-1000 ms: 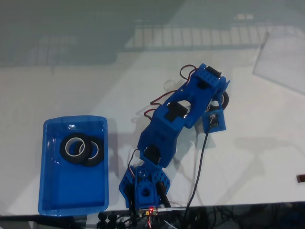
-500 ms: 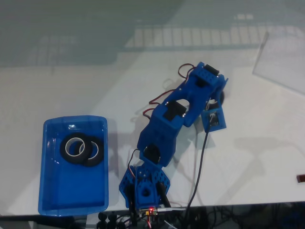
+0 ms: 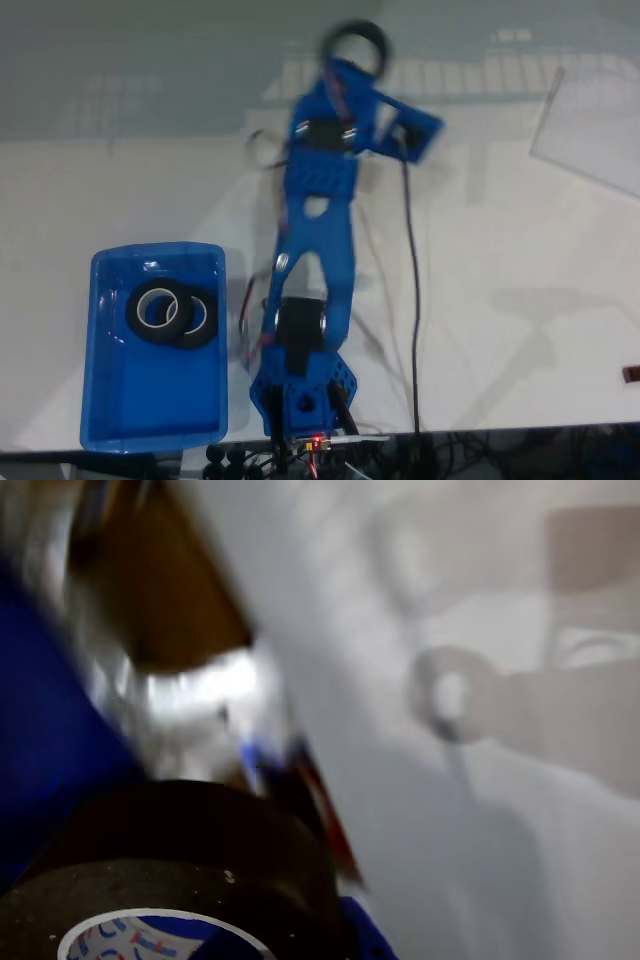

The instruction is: Grasp all tape and put them in the bin.

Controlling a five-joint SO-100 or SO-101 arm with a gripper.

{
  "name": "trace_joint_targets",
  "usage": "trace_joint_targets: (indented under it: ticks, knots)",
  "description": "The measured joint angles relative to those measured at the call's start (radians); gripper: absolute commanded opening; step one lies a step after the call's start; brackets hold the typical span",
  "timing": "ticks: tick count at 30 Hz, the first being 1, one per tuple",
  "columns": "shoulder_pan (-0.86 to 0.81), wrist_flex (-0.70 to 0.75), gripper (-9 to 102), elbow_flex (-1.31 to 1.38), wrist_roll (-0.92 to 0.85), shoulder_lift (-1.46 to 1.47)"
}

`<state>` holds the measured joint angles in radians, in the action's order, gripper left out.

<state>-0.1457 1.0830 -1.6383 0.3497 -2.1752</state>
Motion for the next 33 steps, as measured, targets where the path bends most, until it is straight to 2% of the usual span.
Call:
trace_joint_targets:
  ticks: [9, 18, 22, 30, 33]
  knots:
    - [0.560, 0.314, 0, 0.000, -0.331, -0.313]
    - [1.097, 0.592, 0, -0.115, -0.463, -0.511]
    - [1.256, 0.609, 0, -0.232, -0.476, -0.589]
    - [1.465, 0.606, 0, -0.268, -0.502, -0.583]
    - [1.496, 0.591, 0, -0.296, -0.512, -0.563]
